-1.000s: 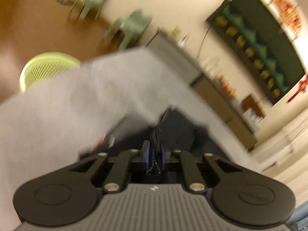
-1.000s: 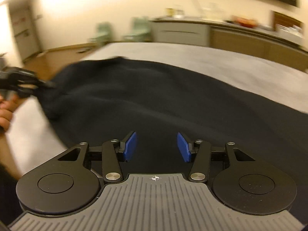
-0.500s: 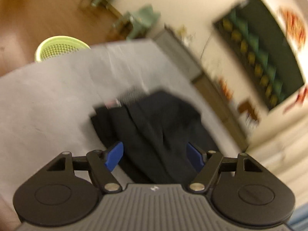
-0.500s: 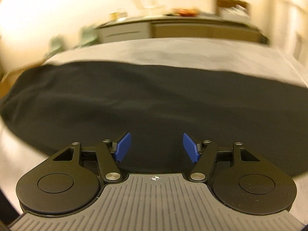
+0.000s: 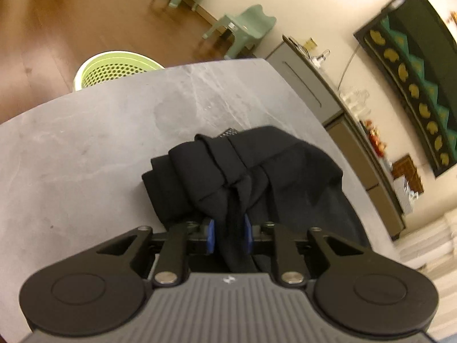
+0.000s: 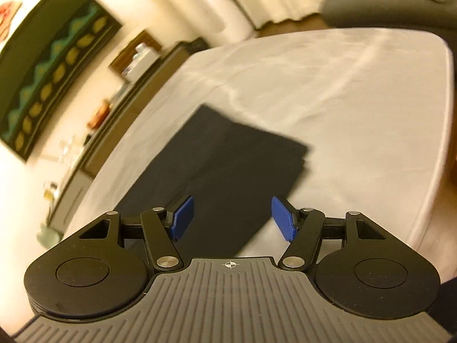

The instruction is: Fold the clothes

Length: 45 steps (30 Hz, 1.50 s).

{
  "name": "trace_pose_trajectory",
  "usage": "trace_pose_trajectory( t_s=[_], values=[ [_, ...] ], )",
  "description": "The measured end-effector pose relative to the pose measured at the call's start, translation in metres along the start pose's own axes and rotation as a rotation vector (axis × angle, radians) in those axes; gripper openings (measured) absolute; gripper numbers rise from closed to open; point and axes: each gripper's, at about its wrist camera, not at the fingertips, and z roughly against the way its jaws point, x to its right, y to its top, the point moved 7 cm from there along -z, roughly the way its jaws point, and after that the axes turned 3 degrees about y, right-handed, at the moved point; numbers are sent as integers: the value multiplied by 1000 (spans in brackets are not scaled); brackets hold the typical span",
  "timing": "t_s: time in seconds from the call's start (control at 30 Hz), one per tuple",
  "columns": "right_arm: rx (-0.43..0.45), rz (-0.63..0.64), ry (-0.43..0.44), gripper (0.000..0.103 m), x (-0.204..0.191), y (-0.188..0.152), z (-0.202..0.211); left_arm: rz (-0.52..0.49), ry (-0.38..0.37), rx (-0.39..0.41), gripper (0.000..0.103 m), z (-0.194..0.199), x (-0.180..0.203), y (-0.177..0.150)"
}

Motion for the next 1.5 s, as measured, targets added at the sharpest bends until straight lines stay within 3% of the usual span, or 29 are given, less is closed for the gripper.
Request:
trace_pose_trajectory(
  t_s=[0.1,0.23,0.27,0.3,0.37,0.47,0.53,0.57,0.6,0.67,0.73,0.77,0.8,1.0,1.07,1.17,1.23,1.27,1.3,1.43,1.47,1.5],
  values=[
    [4,49,-22,65,-5,-1,-6,-9,-12,-5,26,1,-1,-6],
    [13,88,-55,54,-7,6,-14,-39,-6,-15,29,3,3,-13],
    [17,80,-53,45,-4,6,-10,-41,-4,-15,29,3,4,-15],
    [21,74,-46,24,-2,8,-9,-45,0,-16,29,1,4,-15],
    [31,80,-21,6,-1,16,-7,-54,9,-19,29,-1,5,-16],
    [48,87,-9,5,-2,26,-5,-81,21,-38,29,-4,9,-21],
    [59,78,-51,8,3,29,-2,-110,19,-46,29,-4,12,-25],
    [64,75,-86,15,8,29,1,-118,17,-47,29,-3,12,-26],
    [69,75,-119,35,12,28,3,-121,16,-47,29,-3,12,-27],
    [74,76,-166,55,19,26,4,-117,11,-49,29,-2,12,-28],
    [56,109,-147,54,14,23,-3,-116,8,-51,29,-3,14,-29],
    [41,126,-129,34,9,22,-7,-119,8,-53,29,-4,15,-29],
    [25,145,-108,0,5,20,-11,-123,8,-54,30,-4,16,-30],
    [59,233,-143,0,-7,35,-22,-136,7,-55,30,-3,17,-34],
    [65,207,-167,0,0,46,-24,-136,4,-56,30,-3,17,-34],
    [6,146,-145,3,8,47,-24,-135,-1,-60,30,-2,16,-35],
    [2,133,-158,21,12,39,-12,-135,-4,-60,30,-1,15,-35],
    [10,130,-176,40,14,34,-5,-135,-7,-61,31,-1,16,-35],
    [10,129,-183,49,16,29,0,-136,-11,-61,32,-1,17,-36],
    [-22,193,-155,48,5,13,-1,-152,-10,-62,38,-2,21,-39],
    [-30,212,-146,42,1,11,-4,-157,-9,-62,38,-2,22,-39],
    [-42,229,-137,15,-3,10,-8,-161,-8,-62,38,-2,22,-40]
  ],
)
